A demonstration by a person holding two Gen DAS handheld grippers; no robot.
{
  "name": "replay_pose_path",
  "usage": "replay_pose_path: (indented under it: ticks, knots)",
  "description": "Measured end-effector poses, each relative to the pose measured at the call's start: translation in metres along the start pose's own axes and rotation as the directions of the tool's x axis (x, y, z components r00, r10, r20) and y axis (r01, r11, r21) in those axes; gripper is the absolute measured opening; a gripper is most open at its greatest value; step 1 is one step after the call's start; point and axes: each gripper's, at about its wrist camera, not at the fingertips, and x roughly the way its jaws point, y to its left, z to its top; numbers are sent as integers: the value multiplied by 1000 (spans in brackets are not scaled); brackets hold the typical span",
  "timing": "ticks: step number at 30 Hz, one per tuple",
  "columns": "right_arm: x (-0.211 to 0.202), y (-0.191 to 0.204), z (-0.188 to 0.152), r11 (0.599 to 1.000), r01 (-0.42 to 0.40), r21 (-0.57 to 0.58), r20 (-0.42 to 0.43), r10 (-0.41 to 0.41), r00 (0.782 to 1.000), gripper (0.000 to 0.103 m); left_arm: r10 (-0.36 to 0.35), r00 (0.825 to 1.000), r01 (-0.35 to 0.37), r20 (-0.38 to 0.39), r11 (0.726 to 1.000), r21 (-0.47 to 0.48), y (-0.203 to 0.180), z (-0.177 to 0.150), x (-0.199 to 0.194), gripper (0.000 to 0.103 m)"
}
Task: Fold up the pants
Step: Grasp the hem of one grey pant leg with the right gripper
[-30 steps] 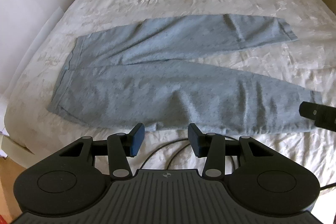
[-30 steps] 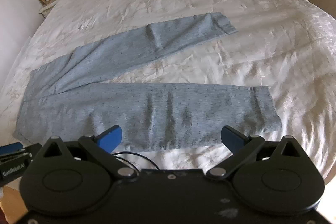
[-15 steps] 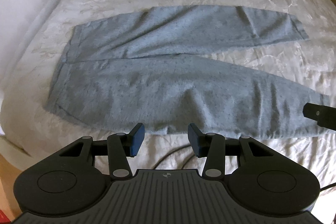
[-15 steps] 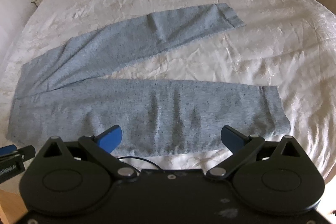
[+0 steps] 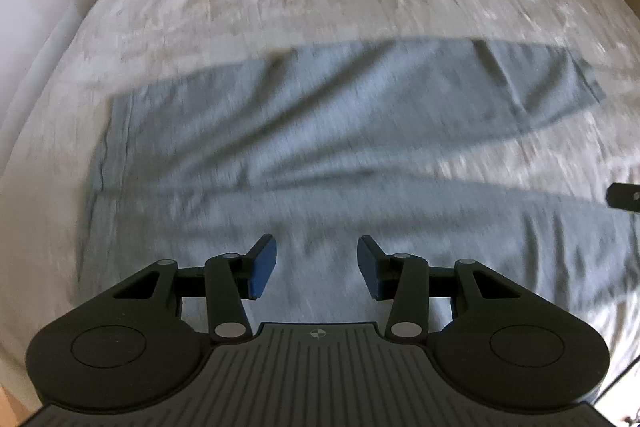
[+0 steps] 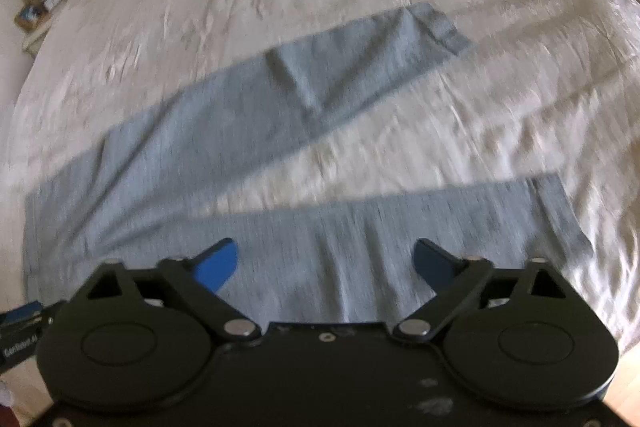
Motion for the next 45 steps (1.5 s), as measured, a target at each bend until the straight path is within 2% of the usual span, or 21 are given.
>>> replay_pose_path:
  ticks: [1,3,11,15,19,22,27,29,30,31,32,33,35,41,45]
  knots:
    - [5,0,10,1000,-3,8,2,3,1000,76,1,1000,-1,9,1000,-2,2,7,2,43]
    - [19,0,34,999,-12,30,2,12,1000,73,4,999,-3,36,1000,-18,8,24,6,43]
    - [80,-2,145,990,-16,140,23,13,1000,77,18,999,-12,48,994,-113,20,78,27,43]
    - [118,-6,204,982,-1,190,42,-7,999,81,20,1000,-19,8,993,-117,17,95,47,43]
    - [164,-3,245,976,36,213,41,-46,998,81,17,999,-22,-36,992,-126,21,104,70,43]
    - [204,-4,268,963,71,258,7,-76,997,81,14,997,-24,-70,989,-145,25,107,86,43]
    - [249,-9,278,940,124,317,-46,-115,992,81,24,995,-40,-100,987,-156,34,112,104,43]
    - [264,-10,278,932,159,326,-77,-141,987,77,25,994,-43,-105,985,-166,37,113,108,43]
    - [270,-11,276,928,177,328,-97,-154,983,64,25,994,-44,-110,984,-170,38,114,110,43]
    - [273,-12,273,925,189,329,-115,-160,980,38,23,993,-42,-112,984,-175,39,115,112,43]
    - [275,-14,268,923,200,328,-127,-166,978,25,17,994,-37,-112,983,-181,40,115,112,43]
    - [272,-18,261,925,180,333,-132,-143,981,8,10,994,-31,-112,982,-188,41,116,112,43]
    - [260,-26,248,925,118,362,-118,-80,990,7,-6,994,-16,-107,979,-203,43,119,113,43]
    - [180,-48,185,938,65,340,-48,-52,998,6,-60,996,43,-63,968,-248,52,136,112,43]
    - [147,-64,136,942,77,327,-68,-58,996,5,-81,996,67,-40,960,-272,60,155,117,43]
